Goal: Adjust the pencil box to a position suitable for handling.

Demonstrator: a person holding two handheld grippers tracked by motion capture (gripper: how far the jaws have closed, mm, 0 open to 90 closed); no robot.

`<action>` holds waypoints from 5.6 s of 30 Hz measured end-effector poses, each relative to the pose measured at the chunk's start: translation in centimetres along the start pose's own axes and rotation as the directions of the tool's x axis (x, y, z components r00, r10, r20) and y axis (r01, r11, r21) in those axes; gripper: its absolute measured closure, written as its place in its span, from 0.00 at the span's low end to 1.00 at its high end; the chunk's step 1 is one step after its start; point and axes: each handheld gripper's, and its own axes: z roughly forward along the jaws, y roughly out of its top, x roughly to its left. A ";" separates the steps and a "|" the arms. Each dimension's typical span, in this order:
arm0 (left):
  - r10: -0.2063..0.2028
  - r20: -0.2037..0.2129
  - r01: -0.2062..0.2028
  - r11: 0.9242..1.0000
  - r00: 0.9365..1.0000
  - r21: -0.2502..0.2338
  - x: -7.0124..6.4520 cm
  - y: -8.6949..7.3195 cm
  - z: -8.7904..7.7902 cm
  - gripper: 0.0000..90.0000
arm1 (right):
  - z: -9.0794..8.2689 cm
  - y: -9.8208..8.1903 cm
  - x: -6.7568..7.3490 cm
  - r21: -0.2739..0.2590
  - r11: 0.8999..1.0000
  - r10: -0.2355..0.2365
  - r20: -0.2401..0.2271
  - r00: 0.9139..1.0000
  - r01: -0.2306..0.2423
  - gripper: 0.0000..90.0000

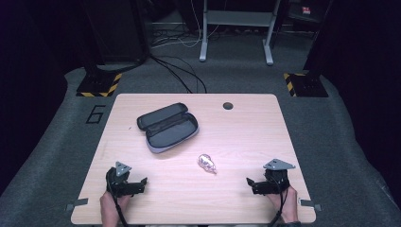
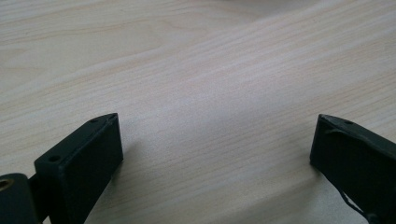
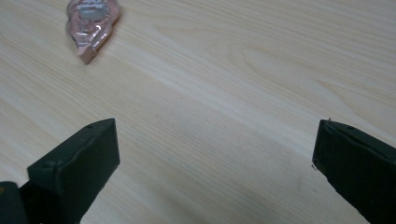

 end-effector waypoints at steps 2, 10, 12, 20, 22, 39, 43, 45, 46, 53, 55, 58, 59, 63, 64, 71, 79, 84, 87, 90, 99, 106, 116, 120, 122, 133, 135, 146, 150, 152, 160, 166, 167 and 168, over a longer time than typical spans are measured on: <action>-0.001 0.000 0.001 1.000 1.000 -0.001 0.0 0.0 0.0 0.03 | 0.2 0.3 0.3 0.000 1.000 -0.006 -0.005 1.000 0.006 0.00; 0.000 0.001 0.000 1.000 1.000 0.000 0.0 0.0 0.0 0.03 | 0.7 1.6 1.7 -0.004 0.999 -0.045 -0.037 0.998 0.045 0.00; -0.002 0.000 0.002 1.000 1.000 -0.001 0.0 0.0 0.0 0.03 | 0.9 1.9 2.1 -0.008 0.999 -0.049 -0.044 0.998 0.049 0.00; -0.002 0.002 0.002 1.000 1.000 -0.001 0.0 0.0 0.0 0.03 | 2.2 3.6 3.8 0.021 0.994 -0.105 -0.098 0.990 0.107 0.00; 0.000 0.001 0.000 1.000 1.000 0.000 0.0 0.0 0.0 0.03 | 2.9 4.1 4.5 0.021 0.992 -0.118 -0.109 0.987 0.121 0.00; 0.000 0.000 0.000 1.000 1.000 -0.001 0.0 0.0 0.0 0.03 | 7.5 7.0 7.9 0.045 0.979 -0.185 -0.201 0.962 0.198 0.03; 0.001 0.000 -0.001 1.000 1.000 0.000 0.0 0.0 0.0 0.03 | 9.0 7.4 8.5 0.053 0.978 -0.187 -0.209 0.960 0.202 0.10; 0.000 0.000 0.000 1.000 1.000 -0.001 0.0 0.0 0.0 0.03 | 9.5 7.4 8.6 0.064 0.975 -0.193 -0.208 0.959 0.211 0.16; 0.000 0.000 0.000 1.000 1.000 0.000 0.0 0.0 0.0 0.03 | 9.8 7.5 8.7 0.068 0.976 -0.189 -0.197 0.962 0.206 0.16; 0.000 0.000 0.000 1.000 1.000 0.000 0.0 0.0 0.0 0.03 | 11.2 7.7 9.5 0.075 0.979 -0.178 -0.158 0.971 0.192 0.30; 0.000 0.002 0.000 1.000 1.000 -0.001 0.0 0.0 0.0 0.03 | 11.4 7.8 9.6 0.076 0.979 -0.178 -0.155 0.972 0.191 0.32; 0.000 0.002 0.000 1.000 1.000 0.000 0.0 0.0 0.0 0.03 | 11.6 7.8 10.0 0.068 0.979 -0.185 -0.125 0.975 0.195 0.39; 0.001 0.000 -0.001 1.000 1.000 0.000 0.0 0.0 0.0 0.03 | 11.6 7.8 10.0 0.063 0.979 -0.183 -0.121 0.976 0.192 0.40; 0.001 0.000 -0.001 1.000 1.000 0.000 0.0 0.0 0.0 0.03 | 11.7 7.9 10.2 0.083 0.976 -0.192 -0.119 0.974 0.203 0.47; 0.001 0.000 -0.001 1.000 1.000 0.000 0.0 0.0 0.0 0.03 | 11.8 7.9 10.3 0.084 0.978 -0.181 -0.112 0.977 0.191 0.49; 0.000 0.002 0.000 1.000 1.000 0.000 0.0 0.0 0.0 0.03 | 11.9 7.8 10.2 0.082 0.977 -0.187 -0.117 0.975 0.197 0.55; 0.000 0.001 0.000 1.000 1.000 0.000 0.0 0.0 0.0 0.03 | 11.4 7.9 10.2 0.074 0.980 -0.176 -0.124 0.977 0.186 0.55; 0.000 0.002 0.000 1.000 1.000 0.000 0.0 0.0 0.0 0.03 | 10.3 8.1 9.7 0.036 0.983 -0.173 -0.108 0.979 0.178 0.55; 0.000 0.002 0.000 1.000 1.000 0.000 0.0 0.0 0.0 0.03 | 9.7 8.1 9.4 0.020 0.986 -0.164 -0.098 0.982 0.167 0.55; 0.000 0.001 0.000 1.000 1.000 0.000 0.0 0.0 0.0 0.03 | 8.6 8.2 8.6 0.003 0.985 -0.169 -0.089 0.982 0.170 0.55; 0.000 0.001 0.000 1.000 1.000 0.000 0.0 0.0 0.0 0.03 | 5.9 7.4 6.1 -0.028 0.992 -0.124 -0.027 0.992 0.123 0.55; 0.000 0.002 0.000 1.000 1.000 0.000 0.0 0.0 0.0 0.03 | 4.4 5.8 3.4 -0.025 0.996 -0.081 0.027 0.996 0.081 0.55; 0.000 0.001 0.000 1.000 1.000 0.000 0.0 0.0 0.0 0.03 | 3.1 4.0 0.5 -0.021 0.999 -0.023 0.085 0.996 0.025 0.55; 0.000 0.000 0.000 1.000 1.000 0.000 0.0 0.0 0.0 0.03 | 2.8 3.1 -0.5 -0.010 1.000 0.013 0.115 0.993 -0.012 0.55; 0.001 0.001 -0.001 1.000 1.000 0.000 0.0 0.0 0.0 0.03 | 2.7 2.7 -1.0 -0.001 1.000 0.022 0.126 0.992 -0.022 0.55; 0.000 0.002 0.000 1.000 1.000 0.000 0.0 0.0 0.0 0.03 | 2.5 1.3 -2.9 0.015 0.997 0.069 0.163 0.984 -0.073 0.55; 0.000 0.001 0.000 1.000 1.000 0.000 0.0 0.0 0.0 0.03 | 2.5 1.1 -3.1 0.014 0.997 0.073 0.162 0.984 -0.076 0.55; 0.000 0.000 0.000 1.000 1.000 0.000 0.0 0.0 0.0 0.03 | 3.2 0.2 -3.6 0.052 0.994 0.089 0.166 0.982 -0.098 0.55; 0.000 0.001 0.000 1.000 1.000 0.000 0.0 0.0 0.0 0.03 | 3.2 0.1 -3.8 0.055 0.992 0.105 0.175 0.979 -0.117 0.43; -0.003 0.001 0.003 1.000 1.000 -0.001 0.0 0.0 0.0 0.03 | 2.7 -0.1 -4.0 0.070 0.990 0.108 0.161 0.981 -0.120 0.26; -0.003 0.001 0.003 1.000 1.000 0.000 0.0 0.0 0.0 0.03 | 0.6 -2.0 -4.5 0.061 0.988 0.129 0.137 0.982 -0.138 0.03; -0.019 -0.016 0.019 1.000 1.000 0.003 -0.1 0.1 0.1 0.02 | -0.8 -3.9 -4.8 0.053 0.987 0.142 0.158 0.977 -0.152 0.00; -0.023 -0.020 0.023 1.000 1.000 0.005 -0.2 0.2 0.1 0.02 | -0.9 -4.1 -4.9 0.052 0.988 0.133 0.164 0.977 -0.143 0.00; -0.028 -0.023 0.028 1.000 0.999 0.013 -0.2 0.3 0.1 0.02 | -1.0 -4.2 -5.0 0.059 0.989 0.128 0.167 0.978 -0.139 0.00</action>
